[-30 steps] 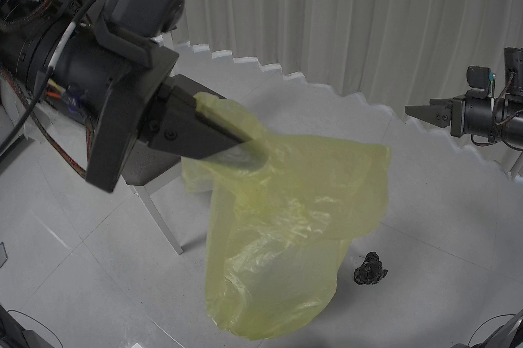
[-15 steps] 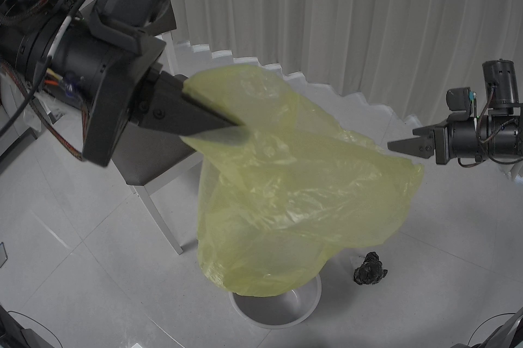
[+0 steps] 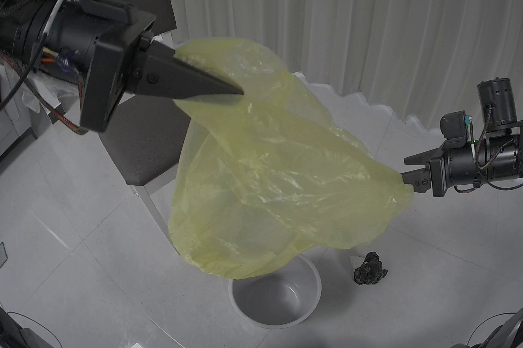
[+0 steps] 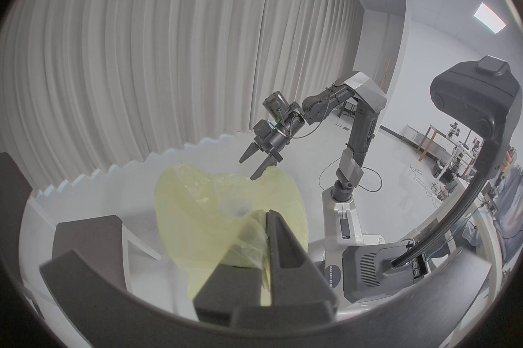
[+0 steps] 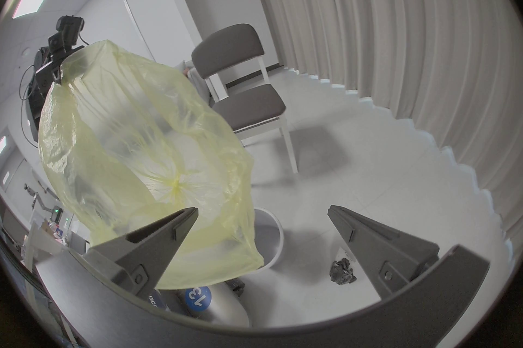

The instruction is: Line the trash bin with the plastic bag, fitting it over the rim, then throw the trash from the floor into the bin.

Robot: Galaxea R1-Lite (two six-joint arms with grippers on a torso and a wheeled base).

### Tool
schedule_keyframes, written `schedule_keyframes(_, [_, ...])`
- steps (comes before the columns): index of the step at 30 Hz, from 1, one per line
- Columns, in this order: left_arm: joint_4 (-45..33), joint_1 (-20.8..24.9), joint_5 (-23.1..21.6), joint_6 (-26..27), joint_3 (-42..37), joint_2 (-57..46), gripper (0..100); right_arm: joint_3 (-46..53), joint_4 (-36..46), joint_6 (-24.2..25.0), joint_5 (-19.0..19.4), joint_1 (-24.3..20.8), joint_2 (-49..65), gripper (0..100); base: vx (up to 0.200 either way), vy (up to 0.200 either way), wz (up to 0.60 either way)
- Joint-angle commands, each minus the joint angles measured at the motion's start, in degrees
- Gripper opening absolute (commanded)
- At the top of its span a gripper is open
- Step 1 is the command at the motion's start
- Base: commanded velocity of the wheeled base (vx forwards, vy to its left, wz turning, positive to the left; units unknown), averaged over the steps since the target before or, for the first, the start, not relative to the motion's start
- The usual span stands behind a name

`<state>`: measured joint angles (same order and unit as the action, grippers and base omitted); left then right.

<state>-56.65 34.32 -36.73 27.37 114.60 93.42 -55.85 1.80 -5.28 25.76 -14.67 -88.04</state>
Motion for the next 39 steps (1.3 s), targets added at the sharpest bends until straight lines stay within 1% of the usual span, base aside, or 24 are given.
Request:
schedule_keyframes(1, [0.49,0.14,-0.01,-0.03,-0.01,0.10,0,-0.58,0.04,0.62,0.70,-1.51,-1.61,100,0.000,0.000,0.00])
schedule_keyframes(7, [0.58,0.14,-0.01,-0.03,-0.01,-0.16,0,-0.40,0.39,0.88,0.87,-2.03,-2.93,100,0.000,0.000,0.00])
schedule_keyframes(10, [0.58,0.14,-0.01,0.05,-0.01,-0.25,0,-0.49,0.31,1.32,1.66,-2.21,-3.54,100,0.000,0.000,0.00])
schedule_keyframes(12, [1.19,0.14,-0.01,0.05,-0.01,-0.25,0,-0.76,-0.05,3.26,3.60,-3.09,-4.33,100,0.000,0.000,0.00])
schedule_keyframes(14, [1.45,0.14,-0.01,0.05,-0.01,-0.25,0,-1.02,0.04,4.84,4.21,-3.97,-4.51,100,0.000,0.000,0.00])
schedule_keyframes(17, [1.45,0.22,-0.01,0.05,-0.01,-0.34,0,-1.02,0.48,5.37,4.21,-4.93,-4.68,100,0.000,0.000,0.00])
schedule_keyframes(25, [1.63,0.14,-0.01,0.05,-0.01,-0.69,0,-0.05,0.83,5.10,4.21,-5.20,-4.68,100,0.000,0.000,0.00])
schedule_keyframes(26, [1.63,0.14,-0.10,-0.03,-0.01,-0.60,0,0.12,1.10,4.93,4.21,-5.20,-4.68,0,0.000,0.000,0.00])
schedule_keyframes(36, [1.45,0.05,0.17,-0.47,-0.01,-1.83,0,0.30,1.36,4.75,3.33,-4.49,-3.28,0,0.000,0.000,0.00])
schedule_keyframes(39, [2.51,-0.39,0.52,-0.74,-1.93,-2.89,0,1.18,1.54,4.75,2.63,-4.49,-1.96,0,0.000,0.000,0.00])
